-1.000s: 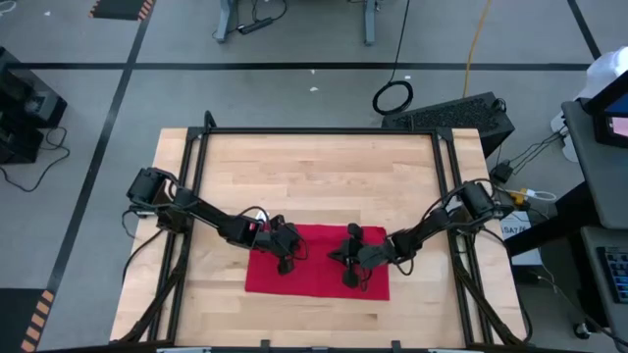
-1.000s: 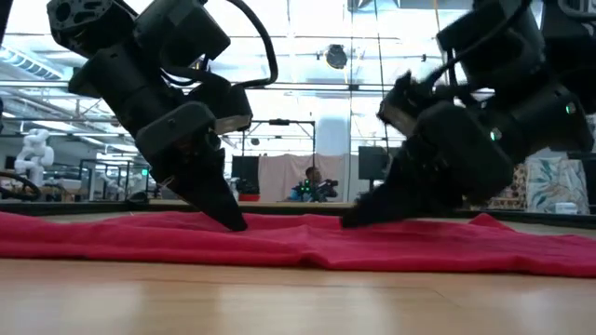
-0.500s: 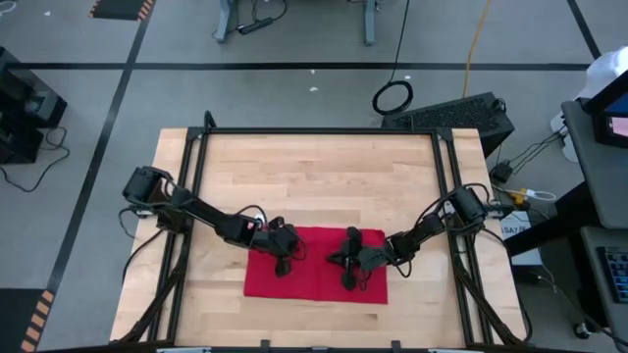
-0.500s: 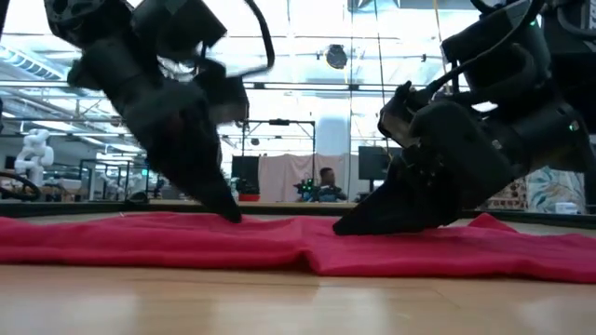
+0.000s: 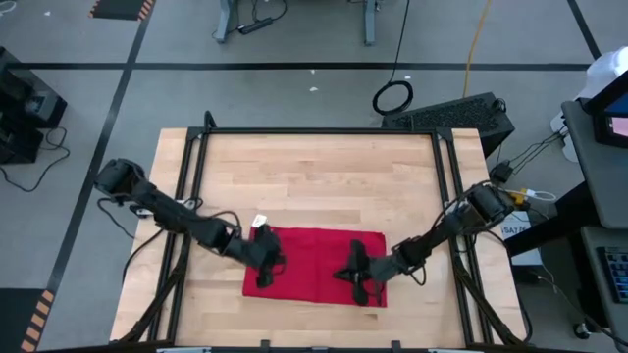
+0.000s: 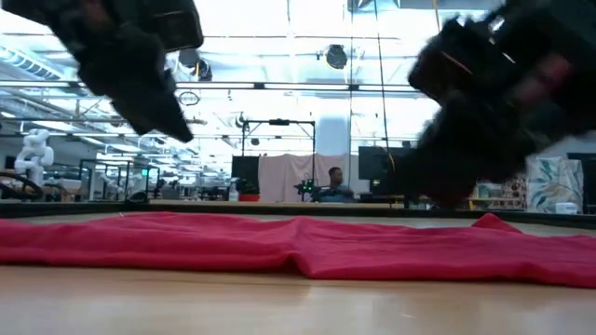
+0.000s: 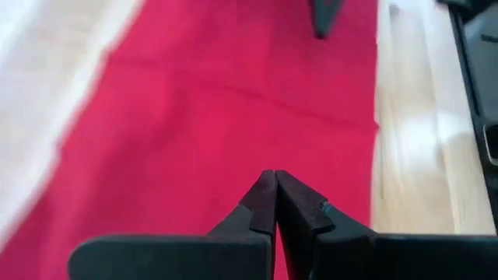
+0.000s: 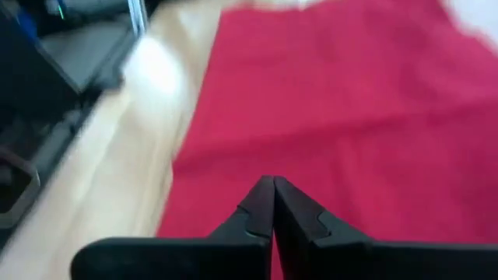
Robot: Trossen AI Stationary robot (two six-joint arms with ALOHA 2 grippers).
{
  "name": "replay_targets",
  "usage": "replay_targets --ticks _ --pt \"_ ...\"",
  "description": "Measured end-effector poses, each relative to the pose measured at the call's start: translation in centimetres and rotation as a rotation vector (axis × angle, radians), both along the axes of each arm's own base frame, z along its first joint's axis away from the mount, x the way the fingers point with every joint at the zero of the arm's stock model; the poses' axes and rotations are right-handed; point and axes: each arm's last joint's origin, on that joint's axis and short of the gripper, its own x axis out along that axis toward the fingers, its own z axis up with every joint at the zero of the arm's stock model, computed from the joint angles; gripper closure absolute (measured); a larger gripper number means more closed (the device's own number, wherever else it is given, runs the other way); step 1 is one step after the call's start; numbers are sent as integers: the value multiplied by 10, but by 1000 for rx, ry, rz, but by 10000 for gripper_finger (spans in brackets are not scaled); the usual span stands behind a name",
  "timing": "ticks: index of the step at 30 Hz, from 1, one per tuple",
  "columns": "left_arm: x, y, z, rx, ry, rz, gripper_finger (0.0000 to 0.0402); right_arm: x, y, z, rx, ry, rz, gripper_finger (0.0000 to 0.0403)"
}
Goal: Roll towel
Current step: Roll the red towel
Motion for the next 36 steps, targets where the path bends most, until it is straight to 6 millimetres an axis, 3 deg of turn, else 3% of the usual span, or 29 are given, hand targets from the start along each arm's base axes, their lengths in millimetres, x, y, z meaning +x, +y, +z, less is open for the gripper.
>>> replay_targets --ticks 9,14,22,26,31,36 --pt "-12 -39 -54 49 190 -40 391 -18 26 -29 -45 86 67 403" --pt "-18 -45 -64 27 245 58 391 -23 32 -34 -49 104 83 403" --pt "-21 -45 -36 -19 210 45 391 -23 31 -16 -33 85 125 403" --pt "-21 -45 -17 -37 188 43 391 -19 25 15 27 13 95 403" --pt "-18 -49 3 -76 162 35 391 -30 20 47 129 60 88 403" --pt "-15 -55 14 -315 206 212 391 -53 21 74 207 172 218 403"
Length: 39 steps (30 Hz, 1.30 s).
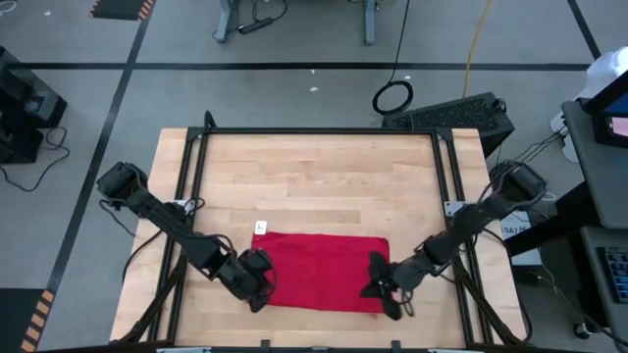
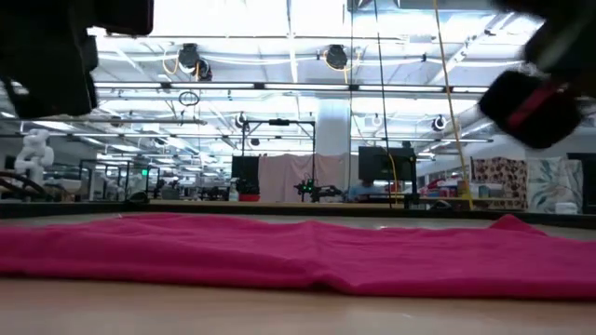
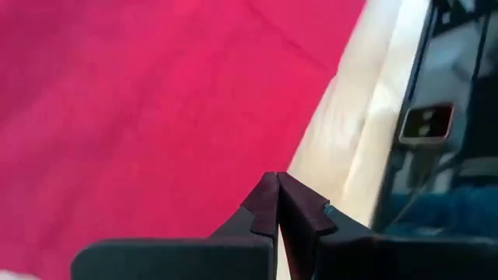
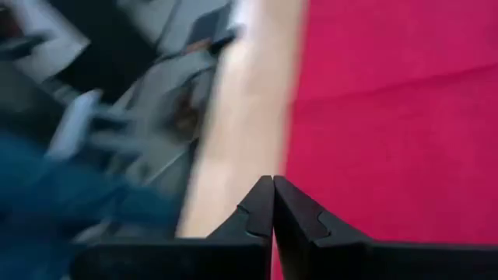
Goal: Roll towel
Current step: Roll the red towel
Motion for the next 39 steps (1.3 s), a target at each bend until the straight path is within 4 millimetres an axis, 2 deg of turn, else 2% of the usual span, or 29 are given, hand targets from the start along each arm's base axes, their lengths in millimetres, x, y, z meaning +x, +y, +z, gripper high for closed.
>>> replay_targets --ticks 5,10,14,19,23,29,33,39 --pt "0 -9 7 -125 -11 107 391 -25 -6 17 27 137 76 403" --pt "-9 -11 1 -313 212 226 391 -42 -10 26 43 221 67 397" --pt "-5 -22 11 -354 89 211 391 -50 -4 28 25 213 114 373" --pt "-3 -33 25 -331 -18 121 381 -61 11 22 -77 165 113 314" --pt "-4 -36 29 -312 -40 77 347 -70 23 9 -181 133 68 258" --pt "-9 -35 25 -222 -21 59 266 -78 40 -16 -199 214 37 191" --pt "-8 -36 23 -132 -63 2 215 -81 54 -30 -173 211 61 180" --pt "-6 -37 14 -34 -72 -89 172 -80 67 -45 -155 180 89 201"
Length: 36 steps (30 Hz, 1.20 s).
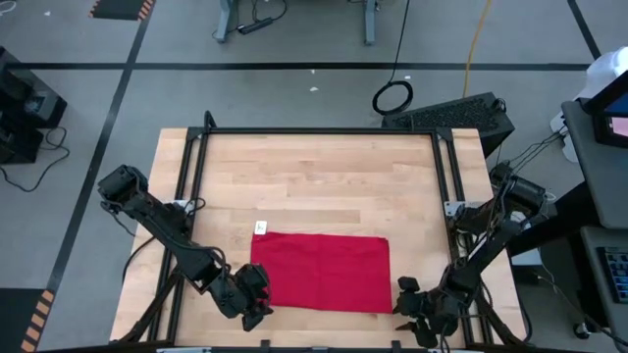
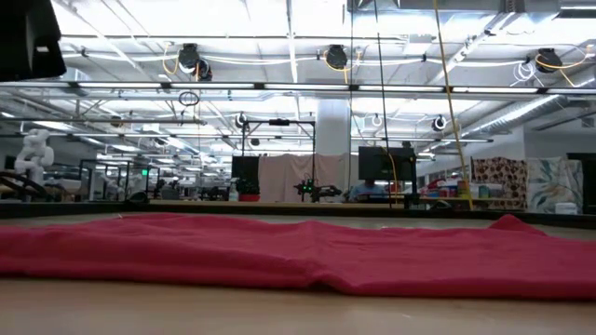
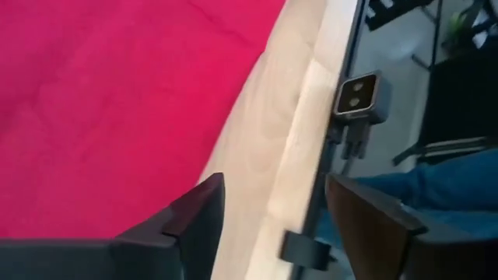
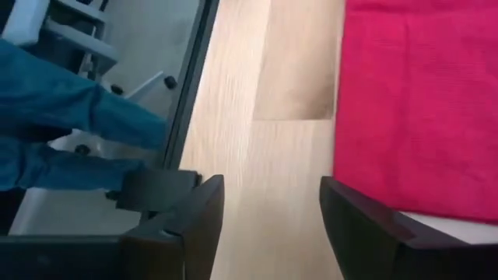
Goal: Roll towel
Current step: Roll the red towel
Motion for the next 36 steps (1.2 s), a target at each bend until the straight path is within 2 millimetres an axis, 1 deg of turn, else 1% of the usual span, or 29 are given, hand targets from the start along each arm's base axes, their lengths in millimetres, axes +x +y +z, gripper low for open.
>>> replay_targets --ticks 6,10,14,19,24,27,36 --pt "0 0 -12 58 44 -16 167 2 -1 -6 -42 -30 -55 224" --pt "1 -1 -16 67 54 -16 167 2 -1 -8 -65 -37 -52 231" --pt "1 -1 -16 65 54 -13 167 2 -1 -6 -55 -38 -56 231" --pt "2 -2 -15 37 54 4 167 2 -2 3 5 -40 -88 232" --pt "4 -3 -13 13 32 9 167 1 -2 8 25 -47 -88 232" --pt "5 -3 -13 9 25 8 167 1 -3 8 21 -40 -85 232" --pt "5 -3 -13 70 3 -46 167 0 -5 5 -2 -17 -105 232"
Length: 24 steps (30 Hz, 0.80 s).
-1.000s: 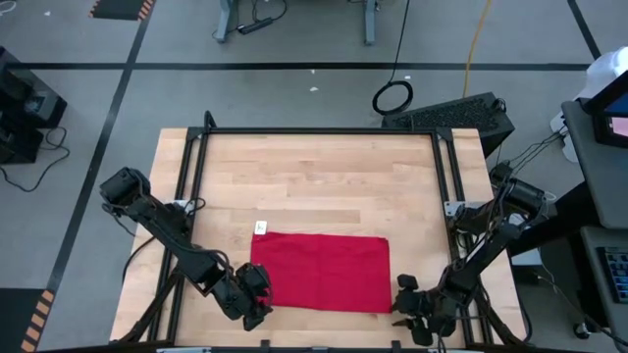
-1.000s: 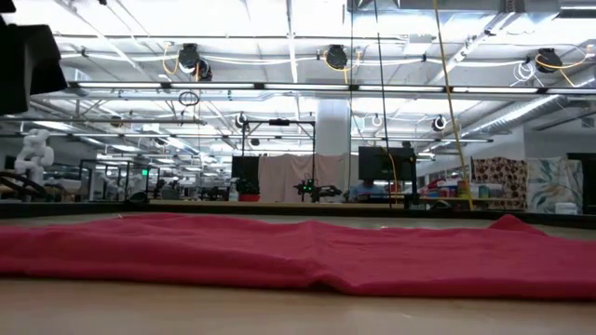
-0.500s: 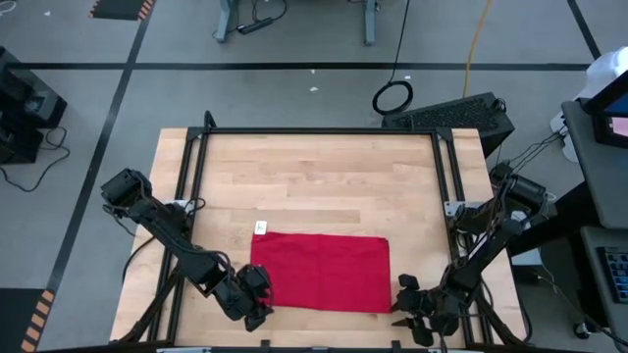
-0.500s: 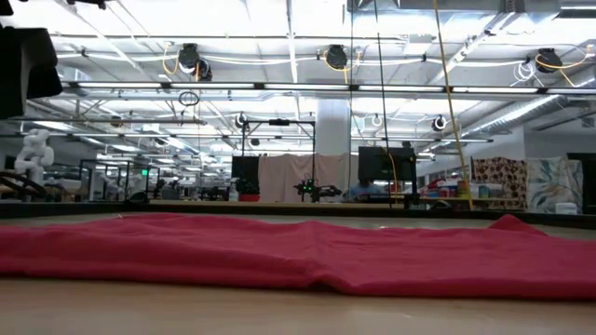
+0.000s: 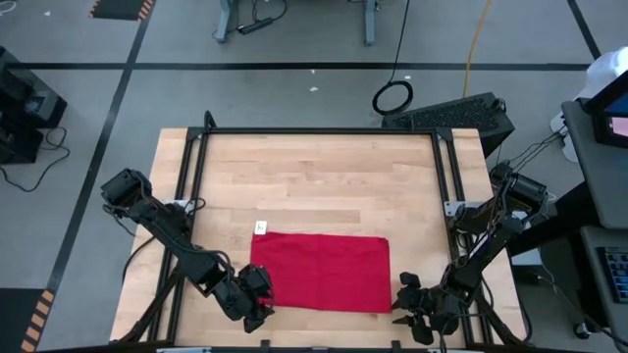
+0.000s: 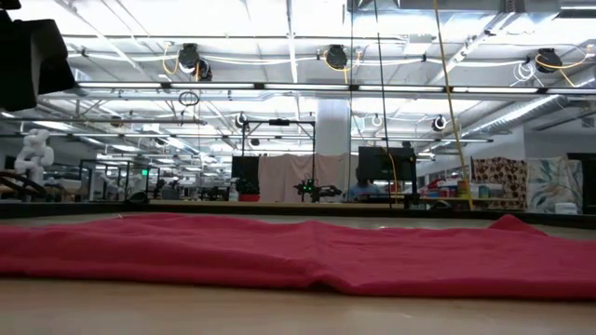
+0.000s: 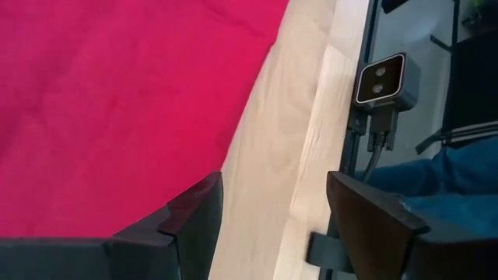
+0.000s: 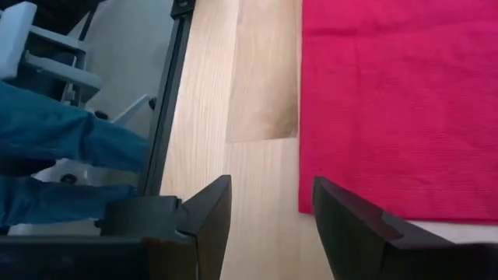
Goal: Roll towel
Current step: Roll the red towel
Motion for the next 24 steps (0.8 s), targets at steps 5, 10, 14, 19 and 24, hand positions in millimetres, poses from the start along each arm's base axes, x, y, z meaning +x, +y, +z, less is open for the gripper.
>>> replay_targets --ticks 5,10,14,19,24 --pt "0 0 0 5 0 0 167 0 0 -5 -25 11 4 232" --pt "-1 1 -1 14 10 5 167 0 1 -15 -50 35 -6 232" --pt "-1 1 -1 14 12 5 167 0 1 -18 -29 48 -37 232" --pt "-1 1 -1 16 13 5 167 1 2 -19 -6 57 -63 232" --pt "-2 1 -2 24 20 2 167 -2 4 -18 9 59 -55 232"
